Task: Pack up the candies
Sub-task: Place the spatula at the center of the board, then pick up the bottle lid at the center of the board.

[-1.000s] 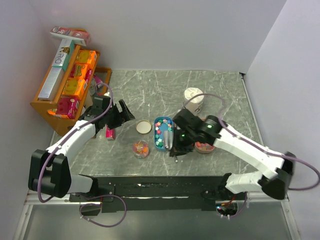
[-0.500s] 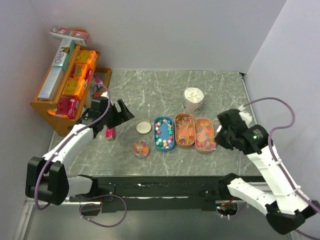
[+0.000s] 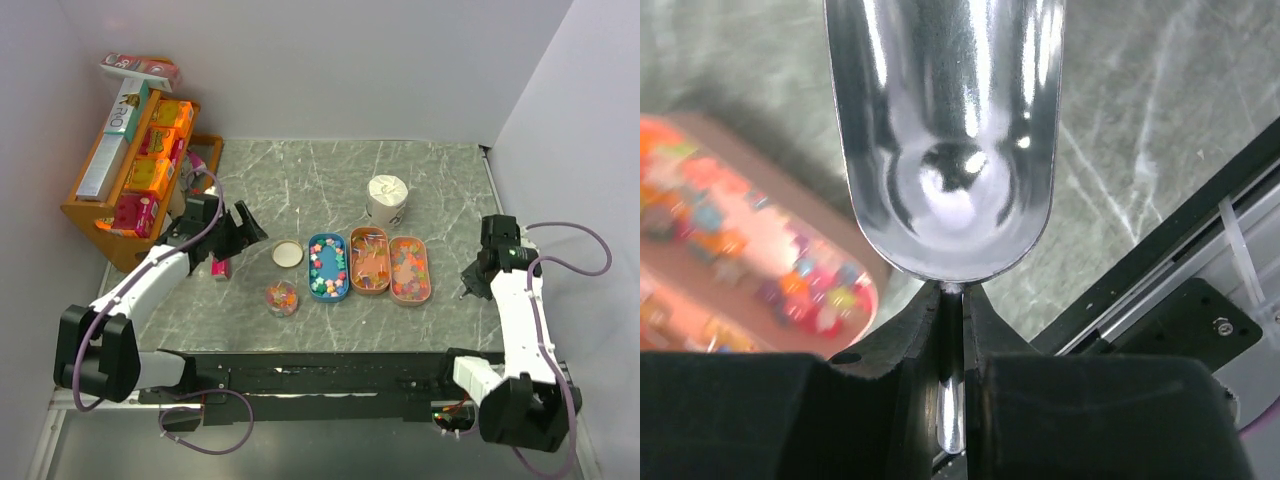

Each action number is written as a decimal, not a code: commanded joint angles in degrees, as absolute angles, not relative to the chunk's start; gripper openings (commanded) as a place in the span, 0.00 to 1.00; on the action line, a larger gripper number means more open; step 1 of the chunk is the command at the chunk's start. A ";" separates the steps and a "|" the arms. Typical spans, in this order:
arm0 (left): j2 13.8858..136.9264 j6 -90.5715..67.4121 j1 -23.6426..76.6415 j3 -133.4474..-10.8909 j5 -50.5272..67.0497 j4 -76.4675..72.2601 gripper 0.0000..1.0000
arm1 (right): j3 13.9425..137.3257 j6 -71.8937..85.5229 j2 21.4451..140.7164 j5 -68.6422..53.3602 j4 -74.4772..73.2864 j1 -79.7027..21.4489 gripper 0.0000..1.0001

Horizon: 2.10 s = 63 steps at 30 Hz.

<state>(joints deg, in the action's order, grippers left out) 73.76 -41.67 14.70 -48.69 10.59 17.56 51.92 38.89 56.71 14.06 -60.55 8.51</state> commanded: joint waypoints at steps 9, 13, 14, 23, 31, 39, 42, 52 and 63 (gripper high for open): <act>78.13 -39.82 14.77 -54.32 4.83 26.10 0.96 | 48.08 38.49 67.67 11.69 -49.40 18.72 0.08; 79.01 -38.50 14.77 -53.70 4.66 25.58 0.96 | 46.50 39.37 71.71 10.38 -46.15 18.90 0.08; 79.54 -38.41 14.77 -53.61 4.83 25.49 0.96 | 46.23 39.55 72.33 10.28 -45.71 18.90 0.08; 84.20 -35.25 14.77 -55.90 6.06 26.98 0.97 | 44.56 38.85 78.74 4.93 -40.25 18.90 0.10; 86.92 -34.80 14.77 -55.55 7.91 25.58 0.99 | 46.05 38.06 82.00 5.19 -39.81 18.81 0.27; 90.70 -35.51 14.77 -57.12 11.42 23.29 0.88 | 46.23 37.27 78.24 5.01 -39.73 18.90 0.41; 92.63 -35.60 14.85 -58.44 11.86 22.06 0.84 | 46.49 36.74 75.42 5.01 -40.60 18.90 0.45; 99.57 -35.16 17.40 -64.86 9.77 22.41 0.75 | 47.81 38.85 62.59 4.31 -44.38 18.90 0.78; 107.22 -35.16 24.87 -69.96 -2.17 26.71 0.50 | 48.43 40.16 53.72 3.52 -46.33 18.90 0.79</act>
<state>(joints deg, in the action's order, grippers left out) 105.47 -35.33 23.62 -67.31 3.25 24.95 47.18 39.11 57.60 3.95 -46.37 18.57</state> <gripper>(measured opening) 0.552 0.799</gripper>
